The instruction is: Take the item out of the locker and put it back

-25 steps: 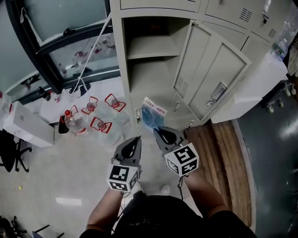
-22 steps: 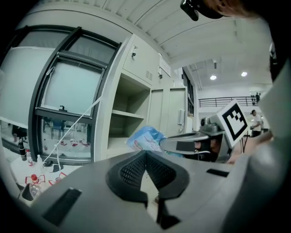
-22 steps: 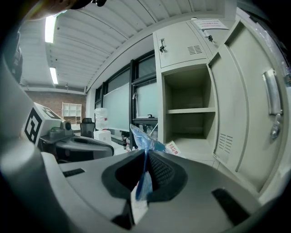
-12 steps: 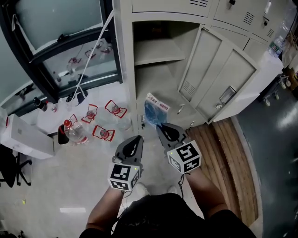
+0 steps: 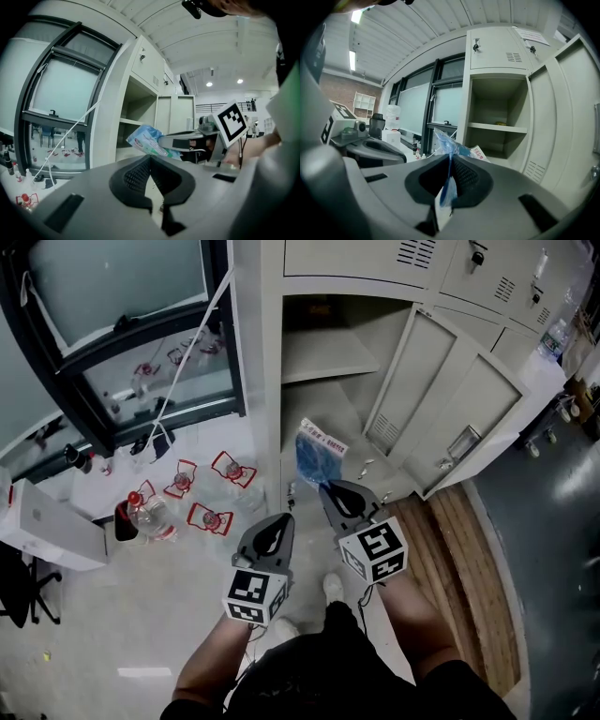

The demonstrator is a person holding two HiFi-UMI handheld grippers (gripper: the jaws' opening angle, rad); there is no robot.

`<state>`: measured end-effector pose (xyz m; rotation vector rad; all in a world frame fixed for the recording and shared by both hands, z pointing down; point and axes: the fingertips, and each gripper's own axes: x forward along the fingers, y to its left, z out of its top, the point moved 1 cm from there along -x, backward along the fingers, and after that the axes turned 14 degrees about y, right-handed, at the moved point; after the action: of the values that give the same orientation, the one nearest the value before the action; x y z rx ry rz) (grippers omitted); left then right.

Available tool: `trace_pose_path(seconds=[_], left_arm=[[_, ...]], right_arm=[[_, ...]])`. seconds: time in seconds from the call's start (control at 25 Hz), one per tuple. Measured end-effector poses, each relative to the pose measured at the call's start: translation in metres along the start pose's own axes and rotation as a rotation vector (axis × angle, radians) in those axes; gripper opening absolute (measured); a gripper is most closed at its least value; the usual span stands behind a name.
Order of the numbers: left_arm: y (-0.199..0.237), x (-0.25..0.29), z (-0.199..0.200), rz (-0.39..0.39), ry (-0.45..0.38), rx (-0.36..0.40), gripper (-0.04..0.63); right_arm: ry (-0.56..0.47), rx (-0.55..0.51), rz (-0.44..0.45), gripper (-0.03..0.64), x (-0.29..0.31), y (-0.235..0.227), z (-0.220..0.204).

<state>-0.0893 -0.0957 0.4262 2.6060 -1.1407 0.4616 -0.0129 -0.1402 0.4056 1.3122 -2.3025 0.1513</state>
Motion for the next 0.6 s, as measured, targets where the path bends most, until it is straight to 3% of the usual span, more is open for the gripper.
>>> trace_pose_path(seconds=[0.6], left_arm=[[0.026, 0.067, 0.03, 0.086, 0.009, -0.024, 0.005]], right_arm=[[0.017, -0.074, 0.058, 0.019, 0.076, -0.076, 0.013]])
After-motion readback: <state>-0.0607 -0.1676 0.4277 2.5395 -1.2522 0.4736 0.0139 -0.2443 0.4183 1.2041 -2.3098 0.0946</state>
